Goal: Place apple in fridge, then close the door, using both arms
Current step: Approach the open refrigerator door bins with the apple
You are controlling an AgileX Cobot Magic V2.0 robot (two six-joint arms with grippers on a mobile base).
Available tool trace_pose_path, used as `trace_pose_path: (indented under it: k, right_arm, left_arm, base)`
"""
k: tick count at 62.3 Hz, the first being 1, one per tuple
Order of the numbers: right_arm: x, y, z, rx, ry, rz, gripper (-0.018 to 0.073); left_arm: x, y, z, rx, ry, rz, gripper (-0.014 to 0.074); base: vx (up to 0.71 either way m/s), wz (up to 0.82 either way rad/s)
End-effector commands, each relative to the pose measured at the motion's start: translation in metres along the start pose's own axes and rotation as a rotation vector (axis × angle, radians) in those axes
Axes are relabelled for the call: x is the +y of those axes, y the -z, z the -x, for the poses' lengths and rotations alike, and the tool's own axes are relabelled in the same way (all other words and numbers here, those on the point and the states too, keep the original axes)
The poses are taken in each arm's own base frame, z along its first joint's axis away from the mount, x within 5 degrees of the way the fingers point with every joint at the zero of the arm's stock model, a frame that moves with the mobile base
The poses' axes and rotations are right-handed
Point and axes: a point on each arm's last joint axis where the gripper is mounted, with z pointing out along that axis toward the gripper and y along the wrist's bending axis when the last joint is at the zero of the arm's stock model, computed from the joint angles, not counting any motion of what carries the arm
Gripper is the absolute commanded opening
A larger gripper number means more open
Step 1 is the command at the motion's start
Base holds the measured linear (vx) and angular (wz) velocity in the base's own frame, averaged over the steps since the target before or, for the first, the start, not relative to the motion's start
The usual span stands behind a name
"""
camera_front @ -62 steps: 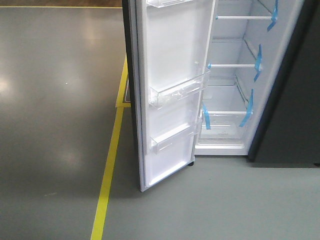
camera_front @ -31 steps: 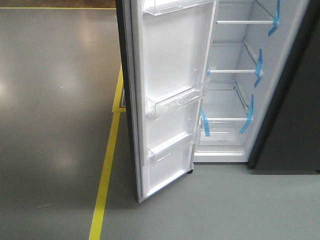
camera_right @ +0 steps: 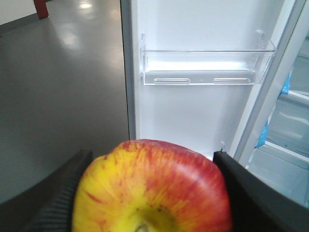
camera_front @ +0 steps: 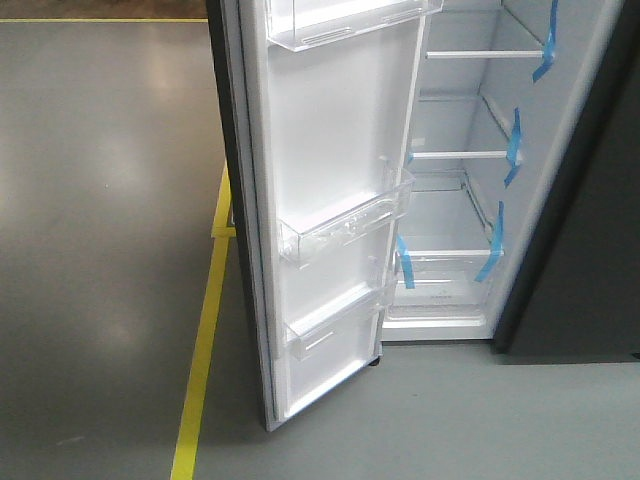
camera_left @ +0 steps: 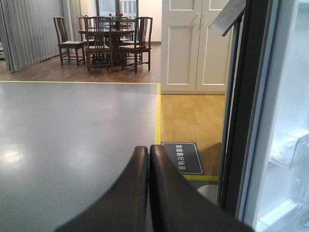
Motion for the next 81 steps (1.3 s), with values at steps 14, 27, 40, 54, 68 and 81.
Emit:
trace_pose_path:
  k: [14,27,40,54,68,81]
  right_arm:
    - [0.0116,0.0122,0.0082,-0.062,0.025,0.019,0.0055]
    - [0.0116,0.0122,0.0082,-0.062,0.025,0.019,0.0055]
    - [0.0116,0.0122,0.0082,-0.062,0.025,0.019,0.0055]
    - [0.0116,0.0122,0.0082,-0.062,0.025,0.019,0.0055]
    - [0.0116,0.0122,0.0082,-0.062,0.025,0.019,0.0055]
    - [0.0116,0.0122,0.0082,-0.062,0.025,0.019,0.0055]
  left_arm:
    - [-0.0007,0.0000,-0.0016,-0.066,0.011,-0.015,-0.0006]
    - [-0.0007,0.0000,-0.0016,-0.066,0.011,-0.015,-0.0006]
    - [-0.0007,0.0000,-0.0016,-0.066,0.011,-0.015,-0.0006]
    - [-0.0007,0.0000,-0.0016,-0.066,0.011,-0.015,-0.0006]
    - [-0.0007,0.0000,-0.0016,-0.066,0.011,-0.015,-0.0006]
    - [-0.0007,0.0000,-0.0016,-0.066,0.011,-0.015,-0.0006]
  base:
    - [0.15,-0.02]
    - [0.15,0.01]
    - [0.15,0.01]
    - [0.13,0.01]
    - [0.12,0.00]
    - [0.10,-0.01]
